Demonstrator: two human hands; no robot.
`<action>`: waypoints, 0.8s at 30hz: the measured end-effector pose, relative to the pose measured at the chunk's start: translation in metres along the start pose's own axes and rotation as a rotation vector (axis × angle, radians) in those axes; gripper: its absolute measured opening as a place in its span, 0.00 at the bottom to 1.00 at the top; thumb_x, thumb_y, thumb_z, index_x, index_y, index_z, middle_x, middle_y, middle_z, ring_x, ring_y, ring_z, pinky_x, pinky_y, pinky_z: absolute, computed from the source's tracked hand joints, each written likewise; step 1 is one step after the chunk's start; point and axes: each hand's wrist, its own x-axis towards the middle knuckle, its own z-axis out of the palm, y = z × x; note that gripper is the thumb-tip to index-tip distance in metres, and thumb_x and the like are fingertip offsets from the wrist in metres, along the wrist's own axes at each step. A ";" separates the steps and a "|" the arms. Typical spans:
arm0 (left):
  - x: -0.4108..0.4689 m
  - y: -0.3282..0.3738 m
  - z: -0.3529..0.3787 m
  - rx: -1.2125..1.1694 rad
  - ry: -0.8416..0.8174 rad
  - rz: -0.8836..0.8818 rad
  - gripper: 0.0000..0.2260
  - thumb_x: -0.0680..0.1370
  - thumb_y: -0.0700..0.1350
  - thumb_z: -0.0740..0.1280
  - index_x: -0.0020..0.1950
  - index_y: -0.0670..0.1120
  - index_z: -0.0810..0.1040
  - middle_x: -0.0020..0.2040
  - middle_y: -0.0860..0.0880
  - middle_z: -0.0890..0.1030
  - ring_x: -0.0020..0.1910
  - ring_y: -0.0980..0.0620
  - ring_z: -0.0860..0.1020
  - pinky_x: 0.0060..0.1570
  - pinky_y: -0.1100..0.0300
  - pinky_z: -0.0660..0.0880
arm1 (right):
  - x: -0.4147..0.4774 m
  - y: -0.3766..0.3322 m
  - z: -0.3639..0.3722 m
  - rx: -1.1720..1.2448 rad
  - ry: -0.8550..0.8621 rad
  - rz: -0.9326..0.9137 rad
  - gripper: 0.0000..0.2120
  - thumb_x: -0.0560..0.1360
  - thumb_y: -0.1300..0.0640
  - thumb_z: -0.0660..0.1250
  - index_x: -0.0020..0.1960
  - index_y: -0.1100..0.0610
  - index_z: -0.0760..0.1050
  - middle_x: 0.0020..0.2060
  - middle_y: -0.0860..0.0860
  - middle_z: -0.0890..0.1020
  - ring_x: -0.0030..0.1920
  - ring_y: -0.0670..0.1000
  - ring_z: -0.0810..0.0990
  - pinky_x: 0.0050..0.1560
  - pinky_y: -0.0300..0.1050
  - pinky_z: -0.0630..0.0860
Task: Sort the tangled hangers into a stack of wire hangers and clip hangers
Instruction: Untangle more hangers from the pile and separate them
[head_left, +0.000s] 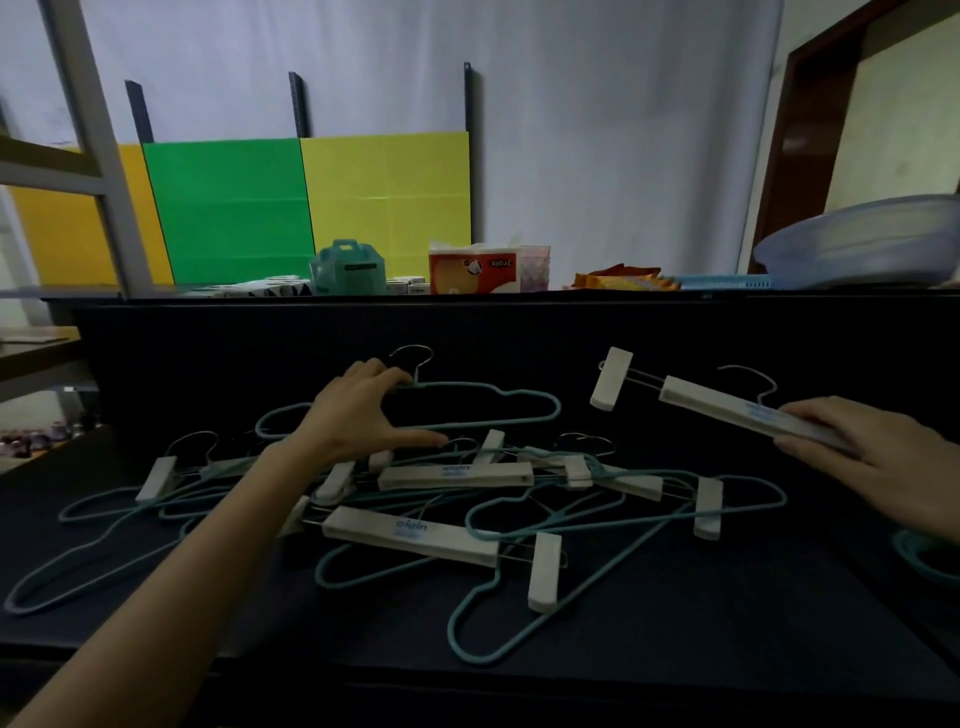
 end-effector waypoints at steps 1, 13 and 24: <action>0.000 0.006 -0.001 0.019 0.019 0.017 0.53 0.50 0.83 0.49 0.63 0.51 0.70 0.54 0.51 0.71 0.56 0.50 0.70 0.55 0.54 0.70 | 0.000 0.000 -0.002 0.000 0.001 0.003 0.26 0.58 0.18 0.42 0.47 0.28 0.66 0.44 0.36 0.75 0.44 0.46 0.77 0.45 0.54 0.75; -0.005 0.138 0.001 0.023 0.157 0.171 0.47 0.55 0.79 0.52 0.63 0.50 0.69 0.54 0.50 0.71 0.55 0.50 0.69 0.56 0.53 0.69 | -0.035 0.037 -0.057 -0.033 0.028 0.095 0.32 0.62 0.22 0.47 0.54 0.41 0.70 0.45 0.39 0.76 0.42 0.43 0.76 0.41 0.50 0.75; -0.006 0.349 0.063 -0.036 -0.019 0.296 0.45 0.56 0.78 0.55 0.63 0.50 0.69 0.51 0.52 0.68 0.53 0.51 0.68 0.52 0.57 0.67 | -0.114 0.167 -0.157 -0.087 0.029 0.206 0.43 0.54 0.16 0.43 0.56 0.43 0.66 0.42 0.44 0.77 0.37 0.52 0.78 0.37 0.56 0.76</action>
